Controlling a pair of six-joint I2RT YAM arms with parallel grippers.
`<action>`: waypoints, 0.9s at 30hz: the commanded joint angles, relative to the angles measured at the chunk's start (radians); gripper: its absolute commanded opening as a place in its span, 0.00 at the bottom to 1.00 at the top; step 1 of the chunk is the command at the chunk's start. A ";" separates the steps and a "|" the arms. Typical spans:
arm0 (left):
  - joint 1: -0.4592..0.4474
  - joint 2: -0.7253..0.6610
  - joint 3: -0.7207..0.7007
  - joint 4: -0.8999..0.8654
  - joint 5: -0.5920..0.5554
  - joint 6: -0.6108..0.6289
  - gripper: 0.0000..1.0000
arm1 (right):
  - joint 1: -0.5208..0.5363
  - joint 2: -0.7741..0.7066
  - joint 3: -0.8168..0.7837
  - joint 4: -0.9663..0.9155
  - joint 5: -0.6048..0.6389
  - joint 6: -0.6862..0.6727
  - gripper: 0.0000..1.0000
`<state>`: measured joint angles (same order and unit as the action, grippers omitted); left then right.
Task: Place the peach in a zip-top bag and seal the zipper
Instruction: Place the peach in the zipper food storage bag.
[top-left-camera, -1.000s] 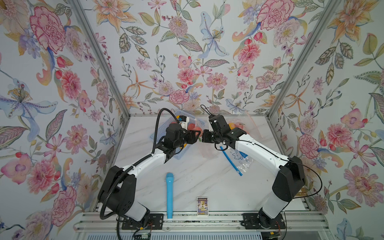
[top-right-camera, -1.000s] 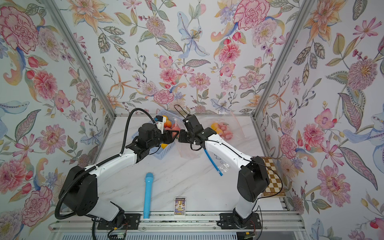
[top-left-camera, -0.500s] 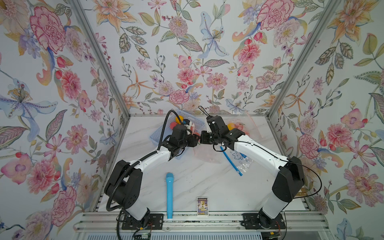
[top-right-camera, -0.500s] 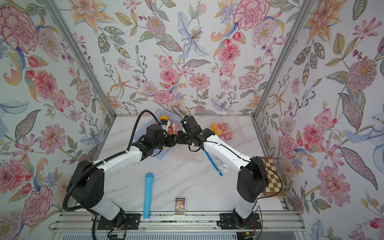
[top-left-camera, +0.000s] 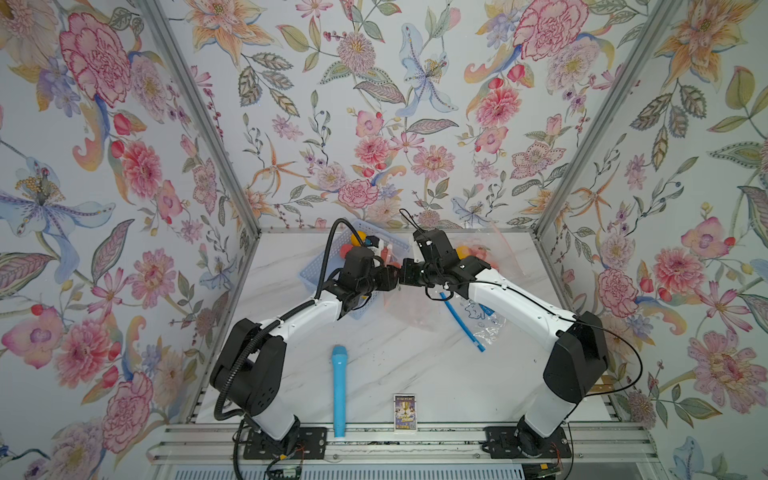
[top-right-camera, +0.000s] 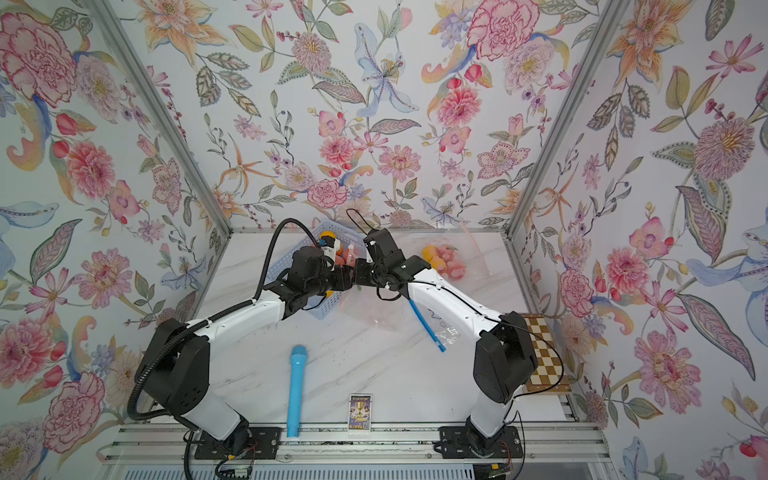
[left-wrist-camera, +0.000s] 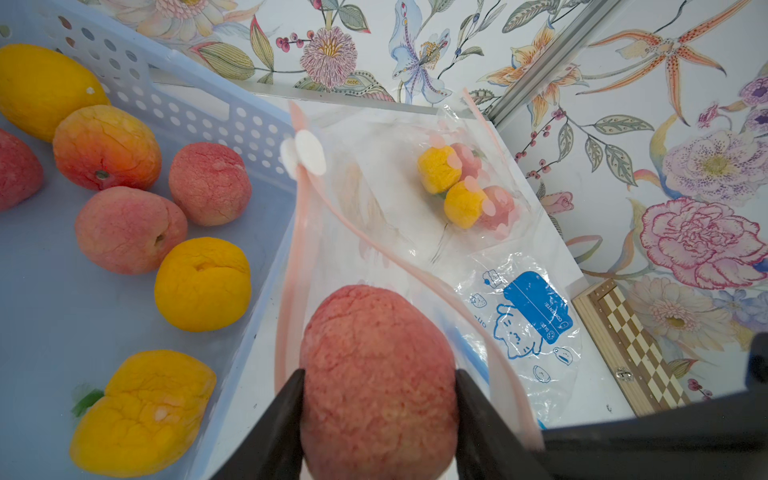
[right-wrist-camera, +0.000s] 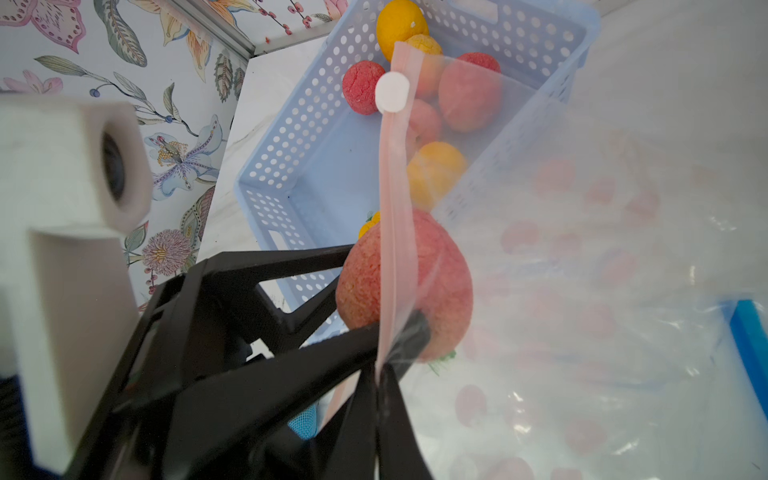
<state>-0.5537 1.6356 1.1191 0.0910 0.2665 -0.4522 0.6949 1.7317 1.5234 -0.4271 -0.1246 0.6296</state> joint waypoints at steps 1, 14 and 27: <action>-0.025 0.014 -0.005 0.020 0.093 -0.003 0.49 | -0.002 0.026 0.005 0.062 -0.018 0.002 0.00; -0.024 0.017 0.046 -0.133 -0.104 0.108 0.86 | -0.004 0.019 0.006 0.024 0.035 -0.022 0.00; 0.000 -0.124 -0.009 -0.007 0.063 0.000 0.99 | -0.027 0.033 -0.009 0.013 0.057 -0.017 0.00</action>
<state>-0.5610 1.5513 1.1278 0.0082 0.2623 -0.4110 0.6598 1.7443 1.5234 -0.4152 -0.0597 0.6212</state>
